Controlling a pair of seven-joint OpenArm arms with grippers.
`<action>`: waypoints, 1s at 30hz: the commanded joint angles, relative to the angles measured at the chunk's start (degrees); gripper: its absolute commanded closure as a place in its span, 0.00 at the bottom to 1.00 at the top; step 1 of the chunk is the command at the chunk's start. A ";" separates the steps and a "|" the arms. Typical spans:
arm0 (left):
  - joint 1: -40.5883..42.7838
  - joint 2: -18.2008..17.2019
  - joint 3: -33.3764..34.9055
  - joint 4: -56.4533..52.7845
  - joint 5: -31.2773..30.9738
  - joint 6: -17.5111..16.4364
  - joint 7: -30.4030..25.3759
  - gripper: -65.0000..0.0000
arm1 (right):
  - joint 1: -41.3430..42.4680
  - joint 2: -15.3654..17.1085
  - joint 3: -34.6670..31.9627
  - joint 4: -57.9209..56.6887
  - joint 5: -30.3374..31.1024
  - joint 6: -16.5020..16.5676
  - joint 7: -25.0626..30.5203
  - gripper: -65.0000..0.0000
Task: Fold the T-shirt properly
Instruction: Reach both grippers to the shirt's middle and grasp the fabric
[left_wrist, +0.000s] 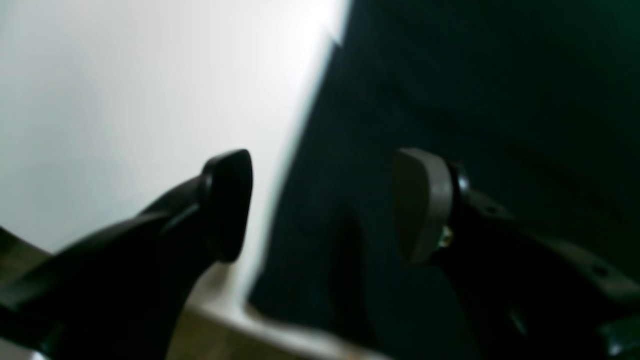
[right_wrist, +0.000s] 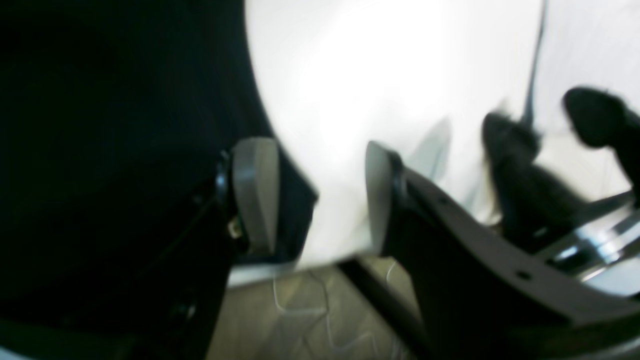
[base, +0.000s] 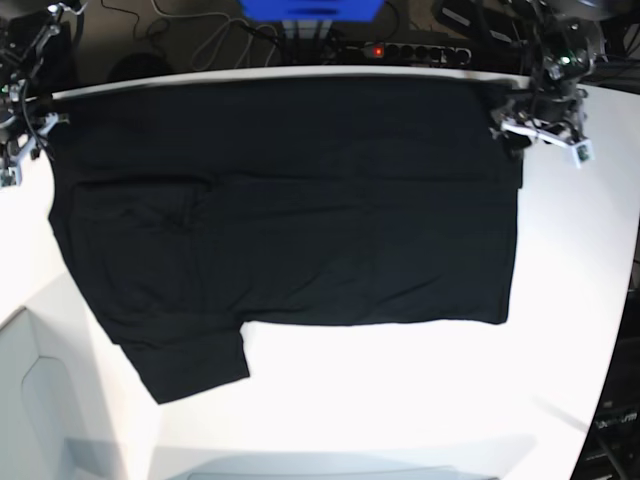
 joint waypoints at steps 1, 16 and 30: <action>-1.98 -0.74 -0.93 0.98 -0.64 -0.10 -1.26 0.35 | 2.17 1.06 0.19 0.65 0.47 0.19 1.12 0.56; -33.36 -1.71 -0.93 -16.42 -0.29 -0.10 -1.53 0.35 | 39.62 1.06 -16.34 -27.83 -7.88 0.19 2.62 0.56; -48.04 -11.02 22.63 -52.12 -0.29 -0.01 -22.63 0.35 | 52.27 4.84 -21.26 -61.68 -7.97 -11.02 30.66 0.54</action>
